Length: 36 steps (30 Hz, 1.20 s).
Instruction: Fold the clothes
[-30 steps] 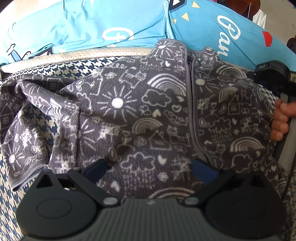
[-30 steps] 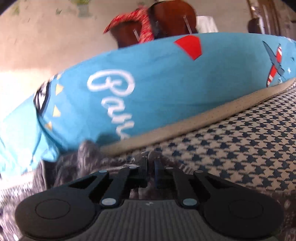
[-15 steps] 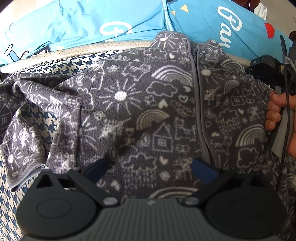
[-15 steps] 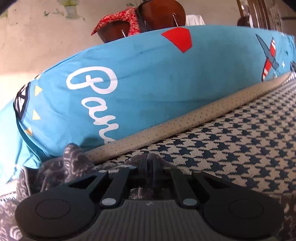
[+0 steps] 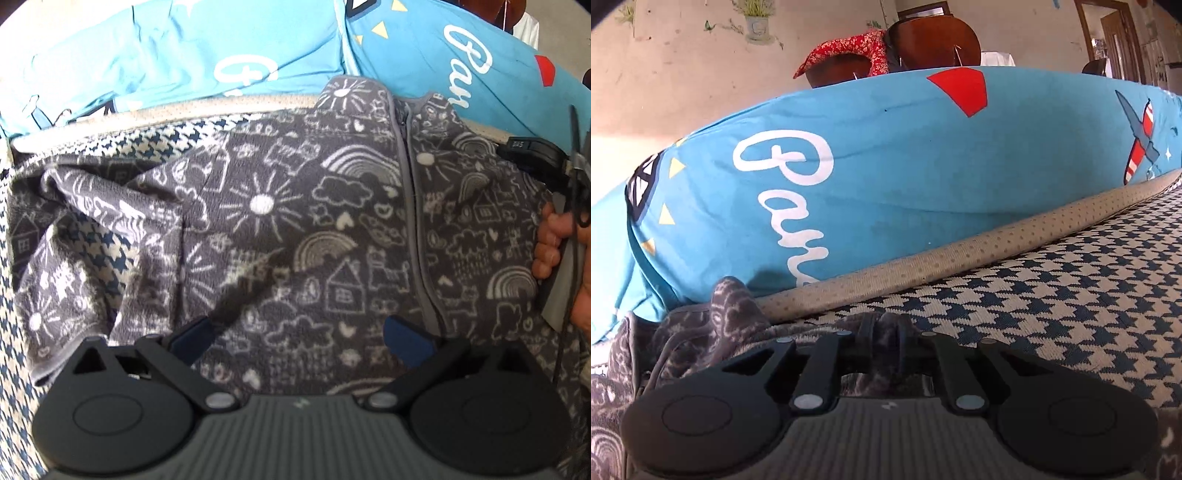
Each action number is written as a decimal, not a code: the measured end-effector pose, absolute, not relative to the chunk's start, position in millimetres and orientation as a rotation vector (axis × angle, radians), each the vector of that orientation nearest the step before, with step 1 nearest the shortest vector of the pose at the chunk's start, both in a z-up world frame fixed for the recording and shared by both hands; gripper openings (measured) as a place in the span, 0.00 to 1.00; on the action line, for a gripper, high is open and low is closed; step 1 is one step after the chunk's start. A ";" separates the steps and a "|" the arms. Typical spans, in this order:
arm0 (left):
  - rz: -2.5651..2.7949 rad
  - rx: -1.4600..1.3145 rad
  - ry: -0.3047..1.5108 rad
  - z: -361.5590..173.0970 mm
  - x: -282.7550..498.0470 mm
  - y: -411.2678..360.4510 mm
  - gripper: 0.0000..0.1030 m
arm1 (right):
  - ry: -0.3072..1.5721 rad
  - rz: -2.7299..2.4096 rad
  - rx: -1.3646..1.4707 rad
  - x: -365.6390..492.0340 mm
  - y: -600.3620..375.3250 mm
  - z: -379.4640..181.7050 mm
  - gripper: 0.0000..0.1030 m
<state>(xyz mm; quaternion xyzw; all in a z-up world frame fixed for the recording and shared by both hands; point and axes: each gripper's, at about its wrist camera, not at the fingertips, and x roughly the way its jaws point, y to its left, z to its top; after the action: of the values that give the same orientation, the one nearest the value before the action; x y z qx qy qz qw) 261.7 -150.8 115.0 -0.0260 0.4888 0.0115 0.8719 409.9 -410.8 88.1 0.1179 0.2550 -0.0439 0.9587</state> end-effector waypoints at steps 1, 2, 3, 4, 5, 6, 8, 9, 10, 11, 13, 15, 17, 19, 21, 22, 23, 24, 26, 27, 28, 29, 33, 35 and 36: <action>0.021 -0.052 1.023 115.1 261.1 -150.7 1.00 | 0.515 -0.077 0.257 410.2 -414.6 87.8 0.09; 0.017 -0.045 1.020 115.6 260.1 -151.1 1.00 | 0.513 -0.063 0.274 410.6 -418.6 87.0 0.09; 0.013 -0.040 1.015 116.1 259.0 -151.7 1.00 | 0.512 -0.049 0.288 410.8 -422.2 86.3 0.09; 0.011 -0.036 1.012 115.8 258.0 -152.4 1.00 | 0.511 -0.037 0.295 410.8 -424.7 85.6 0.09; 0.010 -0.033 1.012 114.8 257.2 -153.2 1.00 | 0.509 -0.027 0.298 410.5 -426.4 85.0 0.09; 0.006 -0.028 1.014 113.3 256.3 -154.5 1.00 | 0.507 -0.019 0.301 410.2 -427.7 84.2 0.09; -0.006 -0.011 1.027 108.9 254.7 -159.0 1.00 | 0.505 -0.004 0.315 410.4 -430.9 82.4 0.09; -0.006 0.008 1.033 106.6 254.5 -162.3 1.00 | 0.503 0.002 0.325 410.6 -432.6 81.5 0.09; 0.000 0.031 1.035 104.2 254.5 -165.6 1.00 | 0.503 0.007 0.336 410.8 -434.2 80.6 0.09; 0.003 0.049 1.035 102.6 254.7 -168.0 1.00 | 0.503 0.008 0.343 410.8 -434.9 80.4 0.09; 0.004 0.075 1.034 101.1 255.8 -171.1 1.00 | 0.507 0.006 0.339 410.8 -433.7 82.0 0.10; 0.004 0.086 1.036 100.1 257.6 -172.3 1.00 | 0.524 0.007 0.334 409.8 -431.8 87.1 0.13; 0.007 0.071 1.046 100.1 260.0 -170.9 1.00 | 0.552 0.020 0.349 407.1 -431.8 95.2 0.18; 0.008 0.066 1.054 100.4 262.0 -170.8 1.00 | 0.577 0.033 0.356 403.7 -431.3 103.8 0.18; 0.009 0.068 1.056 100.5 262.5 -171.6 1.00 | 0.589 0.046 0.334 395.8 -429.2 115.4 0.18; 0.009 0.068 1.056 100.5 262.5 -171.8 1.00 | 0.588 0.042 0.334 389.3 -428.5 121.4 0.18; 0.010 0.068 1.056 100.6 262.2 -171.8 1.00 | 0.592 0.042 0.334 382.9 -427.9 126.9 0.19; 0.010 0.068 1.055 100.8 261.5 -172.0 1.00 | 0.607 0.048 0.329 376.1 -427.1 131.1 0.19; 0.009 0.067 1.053 101.3 260.1 -172.1 1.00 | 0.619 0.049 0.299 358.1 -425.6 137.6 0.20; 0.007 0.064 1.054 101.7 259.0 -171.5 1.00 | 0.623 0.031 0.289 348.2 -425.6 139.8 0.25; 0.006 0.060 1.054 102.1 258.0 -171.0 1.00 | 0.640 0.010 0.284 339.2 -425.6 141.7 0.27; 0.004 0.057 1.054 102.4 257.1 -170.3 1.00 | 0.656 -0.009 0.280 329.9 -426.1 143.2 0.29; 0.003 0.043 1.054 103.5 255.7 -167.5 1.00 | 0.727 -0.038 0.291 288.8 -429.5 148.5 0.29; 0.002 0.024 1.050 106.0 255.8 -165.8 1.00 | 0.762 -0.047 0.267 268.8 -430.9 148.1 0.29; 0.000 0.015 1.046 107.6 255.6 -165.0 1.00 | 0.780 -0.052 0.256 258.8 -431.6 147.9 0.29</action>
<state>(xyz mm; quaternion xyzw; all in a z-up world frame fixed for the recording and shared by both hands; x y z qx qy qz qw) 255.6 -165.0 107.6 0.0072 0.4996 0.0001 0.8662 258.8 -431.6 147.9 0.1243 0.3793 -0.0252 0.9166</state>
